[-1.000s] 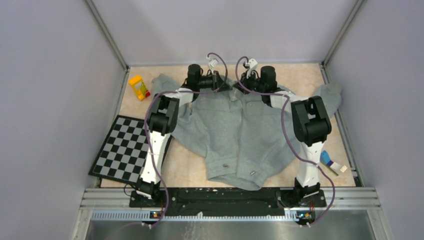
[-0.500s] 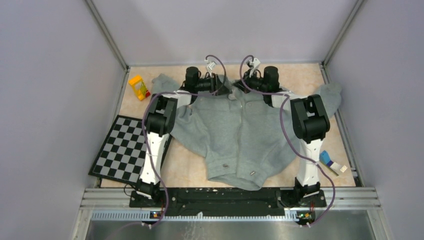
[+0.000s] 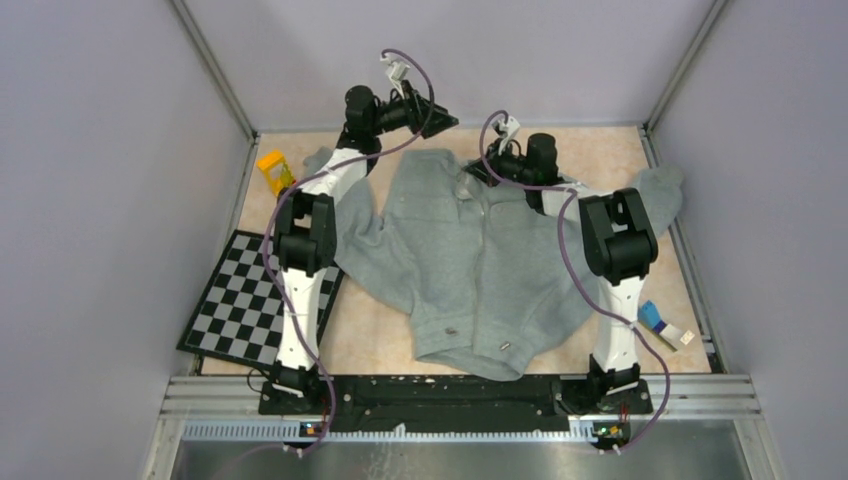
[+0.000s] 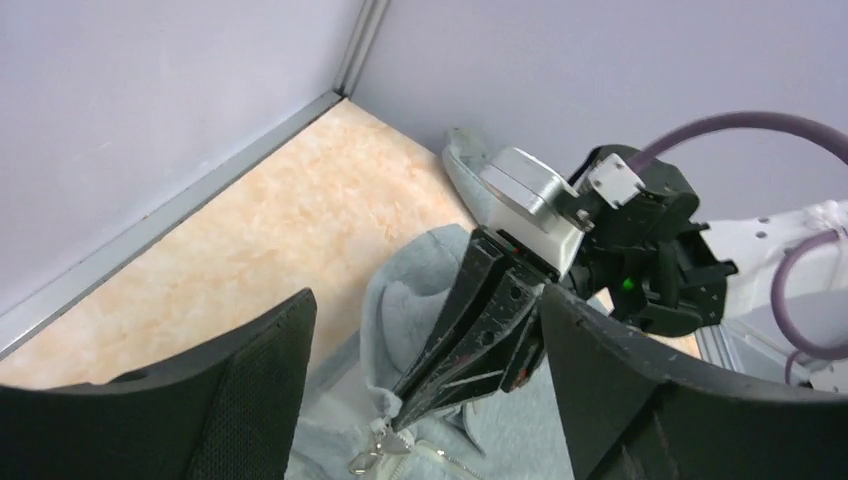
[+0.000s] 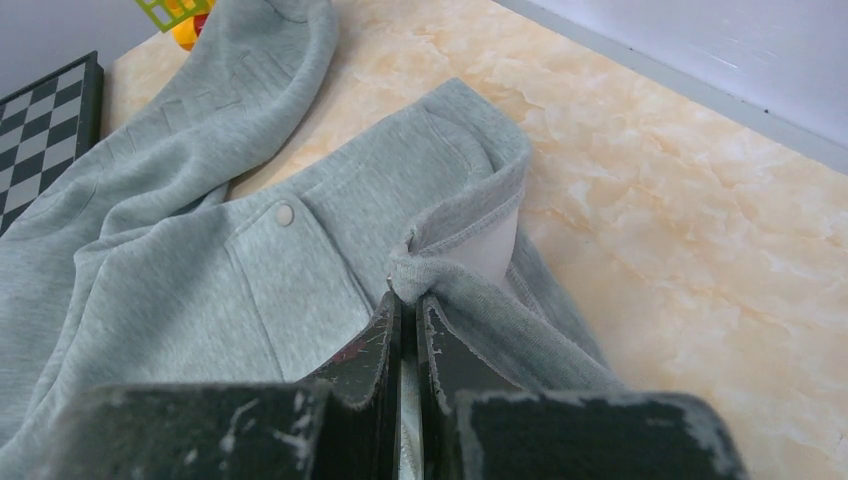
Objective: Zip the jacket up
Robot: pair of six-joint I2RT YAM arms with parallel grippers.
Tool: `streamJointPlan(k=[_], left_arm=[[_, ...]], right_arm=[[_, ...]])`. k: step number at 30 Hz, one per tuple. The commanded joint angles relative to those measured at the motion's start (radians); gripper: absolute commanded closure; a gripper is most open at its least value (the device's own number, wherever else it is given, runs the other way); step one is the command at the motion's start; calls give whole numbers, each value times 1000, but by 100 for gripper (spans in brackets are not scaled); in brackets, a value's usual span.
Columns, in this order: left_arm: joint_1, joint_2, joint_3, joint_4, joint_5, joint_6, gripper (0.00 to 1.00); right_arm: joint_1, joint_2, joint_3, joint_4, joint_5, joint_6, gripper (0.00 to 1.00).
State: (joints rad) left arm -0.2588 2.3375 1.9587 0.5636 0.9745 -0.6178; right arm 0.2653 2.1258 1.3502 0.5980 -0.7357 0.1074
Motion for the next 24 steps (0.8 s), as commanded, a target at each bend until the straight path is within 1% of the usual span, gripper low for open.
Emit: streamJointPlan(k=[1,2,3,4,7,10,12,14,18,21,24], left_arm=[[2,3,-100,186,-15,-125,12],[1,-20,-163,231,-32,-128,9],[0,-35,-214,256,-40,-125,8],[0,-42,-248,268,-39,-126,10],[0,-55,-336,313,-33,-142,20],[1,-48,-415,450,-15,-197,33],[1,-28,-415,477,12,-212,39],[0,-10,-408,466,36,-182,46],[-3,21,-397,404,31,-96,49],[-9,48,-353,339,25,-57,54],[-19,69,-321,302,27,-44,55]], right_arm=[[0,6,42,70,-21,34,100],[0,4,38,82,-22,41,100],[-1,3,32,97,-21,56,100],[-1,5,28,110,-25,73,100],[-11,12,31,141,-34,129,100],[-13,7,27,144,-27,144,100],[-13,6,23,151,-28,152,100],[-14,6,22,153,-32,154,100],[-15,5,14,157,-33,155,100],[-14,2,9,160,-35,155,100],[-16,-3,3,168,-34,156,100]])
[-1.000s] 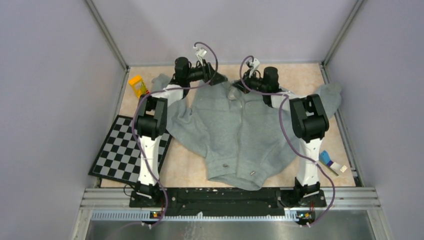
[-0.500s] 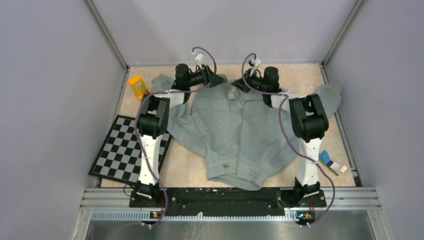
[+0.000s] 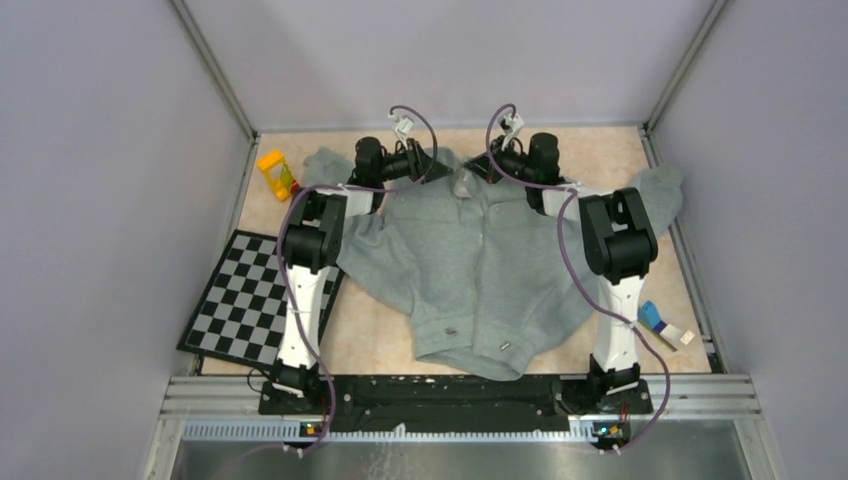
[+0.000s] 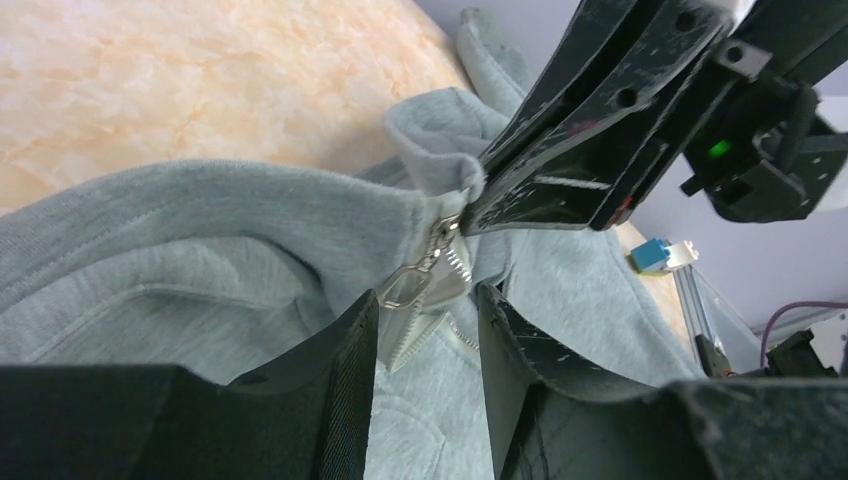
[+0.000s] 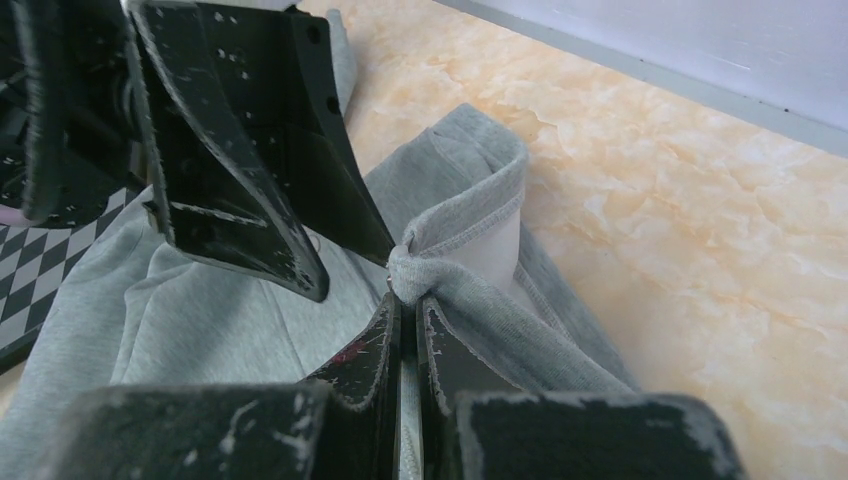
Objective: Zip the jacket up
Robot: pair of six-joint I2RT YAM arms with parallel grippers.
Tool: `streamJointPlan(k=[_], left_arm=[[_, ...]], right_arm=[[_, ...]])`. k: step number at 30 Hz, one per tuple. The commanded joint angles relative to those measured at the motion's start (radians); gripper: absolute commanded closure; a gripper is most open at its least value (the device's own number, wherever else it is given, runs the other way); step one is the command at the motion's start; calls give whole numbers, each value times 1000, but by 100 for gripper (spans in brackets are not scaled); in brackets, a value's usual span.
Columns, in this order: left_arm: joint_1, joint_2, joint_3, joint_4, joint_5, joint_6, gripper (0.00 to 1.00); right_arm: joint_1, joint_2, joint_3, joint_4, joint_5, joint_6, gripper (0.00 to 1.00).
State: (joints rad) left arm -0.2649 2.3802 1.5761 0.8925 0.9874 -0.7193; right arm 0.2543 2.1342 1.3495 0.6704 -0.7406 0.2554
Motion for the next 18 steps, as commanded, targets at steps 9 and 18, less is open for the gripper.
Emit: streamJointPlan(k=[9,18], left_arm=[[-43,47,122,-136,-10,133,45],[-57,56,146,-154,-17,136,59]], right_arm=[[-6,-12,-2,110,-33,18,100],[-6,-11,-2,112,-34,19,100]])
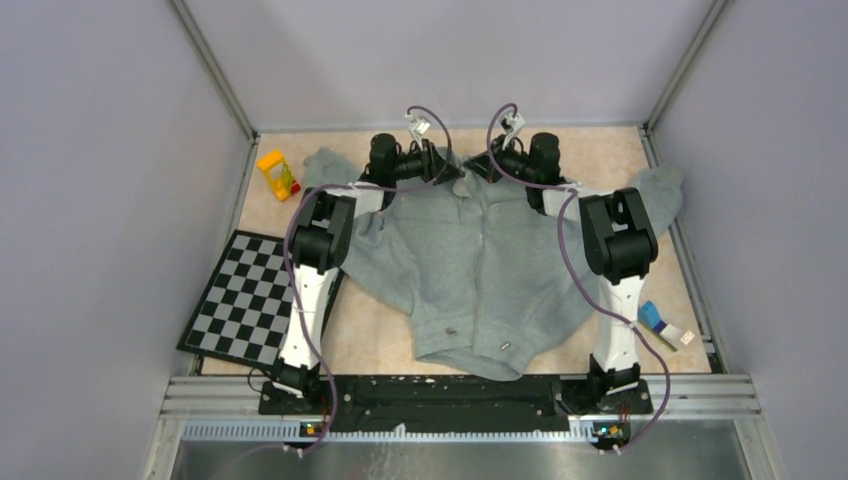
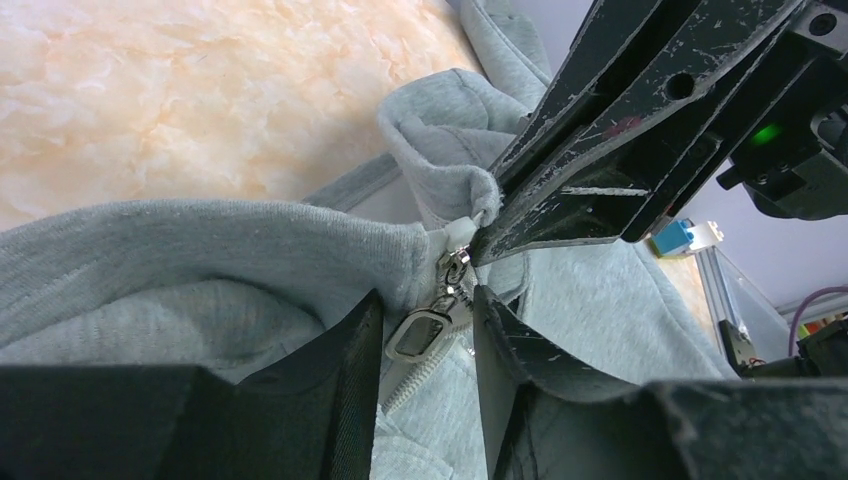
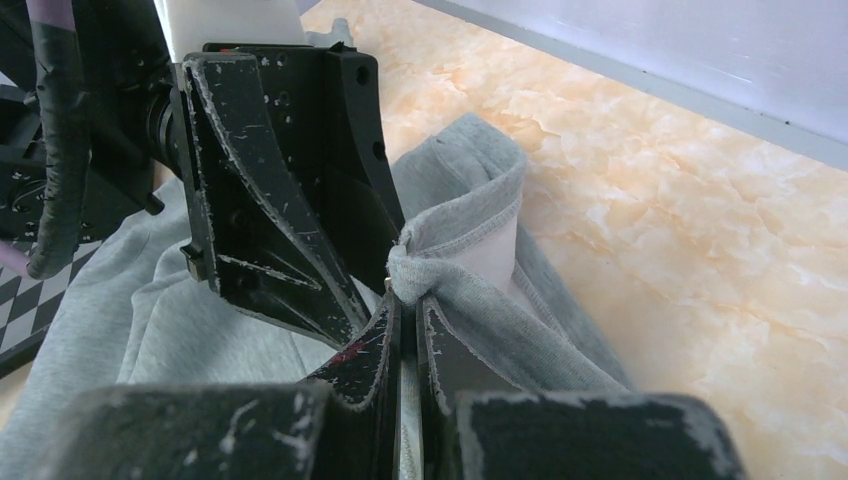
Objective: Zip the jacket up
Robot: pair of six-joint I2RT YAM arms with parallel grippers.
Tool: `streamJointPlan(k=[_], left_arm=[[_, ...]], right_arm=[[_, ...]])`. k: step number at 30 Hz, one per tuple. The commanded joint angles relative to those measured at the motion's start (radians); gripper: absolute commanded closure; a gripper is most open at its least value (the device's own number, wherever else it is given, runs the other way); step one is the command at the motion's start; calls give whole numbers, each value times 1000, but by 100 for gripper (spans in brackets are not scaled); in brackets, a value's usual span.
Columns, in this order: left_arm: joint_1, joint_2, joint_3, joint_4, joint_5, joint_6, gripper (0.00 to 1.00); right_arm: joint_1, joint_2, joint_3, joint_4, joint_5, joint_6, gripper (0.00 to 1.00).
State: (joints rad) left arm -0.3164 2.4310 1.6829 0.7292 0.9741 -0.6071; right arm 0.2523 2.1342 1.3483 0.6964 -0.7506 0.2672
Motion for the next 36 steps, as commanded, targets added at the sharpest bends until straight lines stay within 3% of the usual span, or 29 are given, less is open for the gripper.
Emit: streamJointPlan(k=[1,18,24,36], left_arm=[[-6,3,37,10,-3,25,61],[-5,-28,-3,48,26,10,74],[-2,-39,-17,42,27,17,66],[9,-60,-48,70,23,8,76]], right_arm=[[-4,-12,-1,86,-23,8,100],[-5,-13,-3,82,-20,4,100],[-8,-13,-4,82,-20,2,100],[-7,-13,-3,81,-20,2,100]])
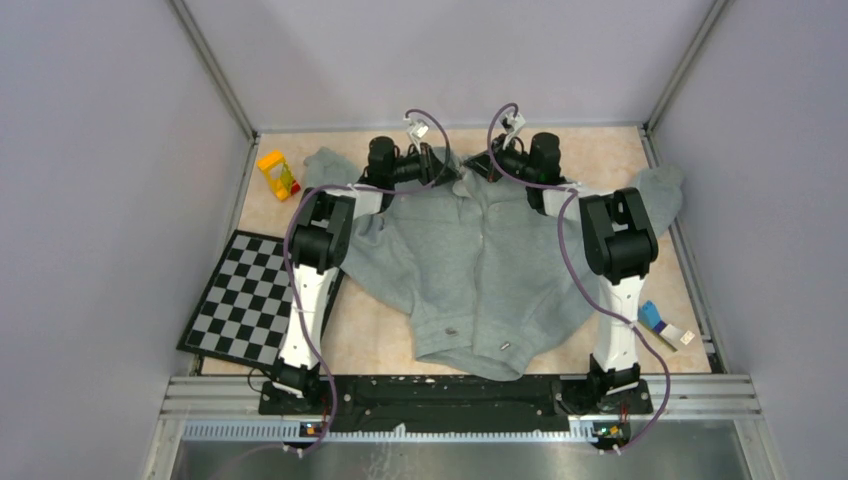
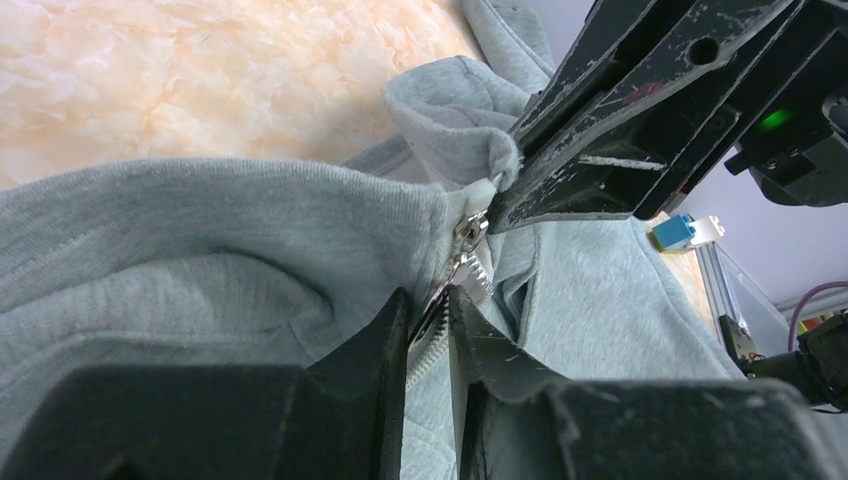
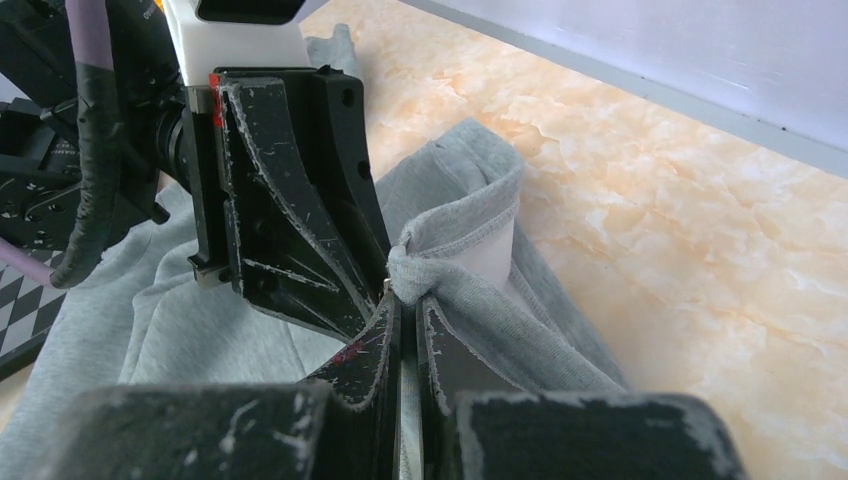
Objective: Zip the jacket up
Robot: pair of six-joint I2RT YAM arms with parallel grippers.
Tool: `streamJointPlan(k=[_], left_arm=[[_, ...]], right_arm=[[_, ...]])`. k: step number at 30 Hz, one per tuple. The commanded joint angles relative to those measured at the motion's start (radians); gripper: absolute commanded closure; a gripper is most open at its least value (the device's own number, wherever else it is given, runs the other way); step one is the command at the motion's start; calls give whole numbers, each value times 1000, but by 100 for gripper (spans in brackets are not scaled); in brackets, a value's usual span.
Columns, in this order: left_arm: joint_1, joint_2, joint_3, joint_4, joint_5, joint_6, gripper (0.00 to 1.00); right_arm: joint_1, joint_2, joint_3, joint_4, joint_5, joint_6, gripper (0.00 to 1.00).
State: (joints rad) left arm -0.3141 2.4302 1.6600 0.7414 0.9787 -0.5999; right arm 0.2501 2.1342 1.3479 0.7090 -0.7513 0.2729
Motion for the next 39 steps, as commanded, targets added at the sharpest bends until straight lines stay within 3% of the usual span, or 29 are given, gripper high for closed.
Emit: streamJointPlan(k=[1,4,5,10,14,20,25,39], left_arm=[[7,-60,-26,60,18,-2,76],[10,-62,-31,75,19,-11,59],[9,-62,-34,87,21,-20,58],[9,-55,-39,147,25,-65,58],[9,-47,-35,180,23,-93,65],[9,-30,-21,215,34,-133,59],[9,-30,-23,219,38,-135,69],[9,-37,-23,171,34,-104,86]], right_arm=[[-5,-13,-1,68,-20,-4,100],[-5,-13,-2,66,-20,-4,100],[-6,-13,-3,65,-20,-4,100],[-5,-13,-1,67,-19,-4,100],[-5,-14,-3,68,-20,-2,100],[-5,-14,-3,70,-20,-1,100],[-5,-12,-2,69,-19,-1,100],[-6,-10,-1,72,-9,9,100]])
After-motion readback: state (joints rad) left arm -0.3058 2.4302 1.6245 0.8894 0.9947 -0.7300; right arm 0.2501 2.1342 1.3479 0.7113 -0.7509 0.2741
